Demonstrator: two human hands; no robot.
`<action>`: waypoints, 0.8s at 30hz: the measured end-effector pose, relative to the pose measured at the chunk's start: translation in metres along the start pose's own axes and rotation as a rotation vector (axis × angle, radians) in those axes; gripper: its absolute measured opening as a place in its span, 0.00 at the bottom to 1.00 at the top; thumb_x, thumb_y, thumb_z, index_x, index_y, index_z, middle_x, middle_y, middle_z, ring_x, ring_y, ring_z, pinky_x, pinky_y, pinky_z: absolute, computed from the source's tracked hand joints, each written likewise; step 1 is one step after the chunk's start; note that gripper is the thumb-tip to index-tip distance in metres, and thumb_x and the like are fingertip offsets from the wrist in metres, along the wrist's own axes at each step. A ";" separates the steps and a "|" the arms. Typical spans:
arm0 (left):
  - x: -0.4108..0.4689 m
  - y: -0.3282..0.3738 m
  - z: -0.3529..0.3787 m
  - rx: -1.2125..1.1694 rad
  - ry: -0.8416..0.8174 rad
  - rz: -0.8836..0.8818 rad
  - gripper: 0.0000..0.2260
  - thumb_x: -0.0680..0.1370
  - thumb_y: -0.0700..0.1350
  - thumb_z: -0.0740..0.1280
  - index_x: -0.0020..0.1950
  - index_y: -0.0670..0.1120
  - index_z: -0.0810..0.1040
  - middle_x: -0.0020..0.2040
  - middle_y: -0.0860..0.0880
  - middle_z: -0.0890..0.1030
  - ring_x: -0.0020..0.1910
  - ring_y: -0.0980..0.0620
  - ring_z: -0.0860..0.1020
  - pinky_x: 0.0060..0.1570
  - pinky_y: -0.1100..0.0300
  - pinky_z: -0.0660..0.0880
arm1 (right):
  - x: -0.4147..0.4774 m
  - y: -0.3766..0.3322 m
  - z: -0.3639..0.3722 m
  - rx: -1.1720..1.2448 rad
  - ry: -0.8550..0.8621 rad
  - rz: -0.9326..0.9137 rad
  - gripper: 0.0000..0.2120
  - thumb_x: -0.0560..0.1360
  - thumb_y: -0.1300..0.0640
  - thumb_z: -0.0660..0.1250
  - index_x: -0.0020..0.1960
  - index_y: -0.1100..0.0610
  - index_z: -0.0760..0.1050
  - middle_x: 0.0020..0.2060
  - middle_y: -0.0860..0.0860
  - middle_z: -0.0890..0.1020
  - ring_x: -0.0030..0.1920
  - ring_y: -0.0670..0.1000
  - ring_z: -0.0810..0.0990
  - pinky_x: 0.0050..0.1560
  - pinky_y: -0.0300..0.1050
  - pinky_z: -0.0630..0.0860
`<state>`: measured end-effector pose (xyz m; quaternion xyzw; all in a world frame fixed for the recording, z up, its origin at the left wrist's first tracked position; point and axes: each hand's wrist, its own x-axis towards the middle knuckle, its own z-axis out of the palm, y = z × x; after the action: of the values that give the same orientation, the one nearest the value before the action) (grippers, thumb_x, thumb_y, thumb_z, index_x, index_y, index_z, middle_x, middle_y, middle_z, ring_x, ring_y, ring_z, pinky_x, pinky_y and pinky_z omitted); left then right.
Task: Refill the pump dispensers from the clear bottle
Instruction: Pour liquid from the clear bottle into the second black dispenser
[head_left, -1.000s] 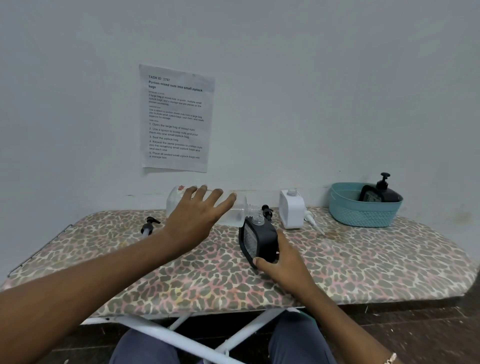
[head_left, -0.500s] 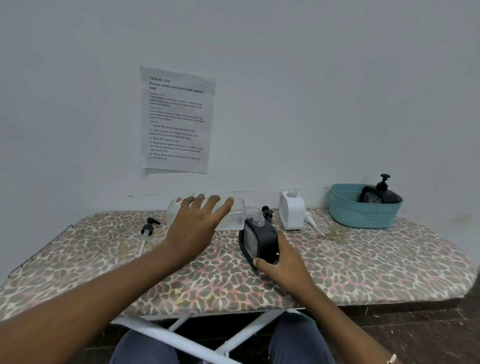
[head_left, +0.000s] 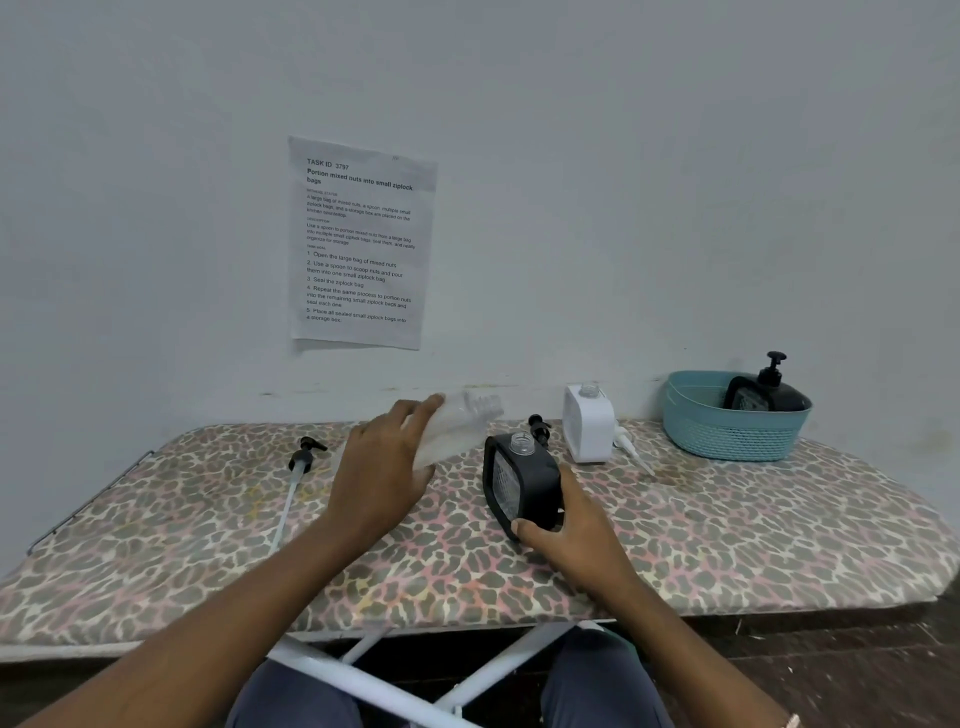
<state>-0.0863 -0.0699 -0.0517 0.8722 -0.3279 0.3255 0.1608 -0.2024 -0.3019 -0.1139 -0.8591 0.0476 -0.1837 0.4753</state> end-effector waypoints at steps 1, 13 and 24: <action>-0.001 -0.001 -0.001 -0.119 0.004 -0.075 0.37 0.71 0.44 0.79 0.78 0.50 0.68 0.64 0.49 0.79 0.53 0.46 0.81 0.51 0.49 0.79 | 0.000 -0.001 0.000 0.003 -0.002 0.003 0.34 0.74 0.52 0.77 0.75 0.43 0.66 0.60 0.41 0.81 0.52 0.31 0.78 0.40 0.24 0.74; -0.027 -0.029 0.009 -0.938 0.082 -0.556 0.28 0.74 0.45 0.80 0.66 0.66 0.72 0.64 0.54 0.80 0.62 0.55 0.80 0.62 0.50 0.79 | 0.001 0.001 0.001 -0.011 0.004 -0.012 0.33 0.74 0.51 0.77 0.73 0.41 0.66 0.57 0.36 0.79 0.53 0.28 0.77 0.44 0.24 0.73; -0.037 -0.024 0.010 -0.959 0.105 -0.558 0.30 0.75 0.46 0.79 0.71 0.59 0.68 0.66 0.57 0.77 0.64 0.64 0.77 0.62 0.60 0.75 | 0.000 -0.002 0.001 -0.022 0.005 -0.005 0.33 0.74 0.52 0.77 0.74 0.44 0.66 0.56 0.39 0.79 0.48 0.26 0.77 0.41 0.23 0.73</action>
<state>-0.0865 -0.0397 -0.0854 0.7377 -0.1876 0.1280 0.6358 -0.2019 -0.2999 -0.1127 -0.8641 0.0486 -0.1864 0.4650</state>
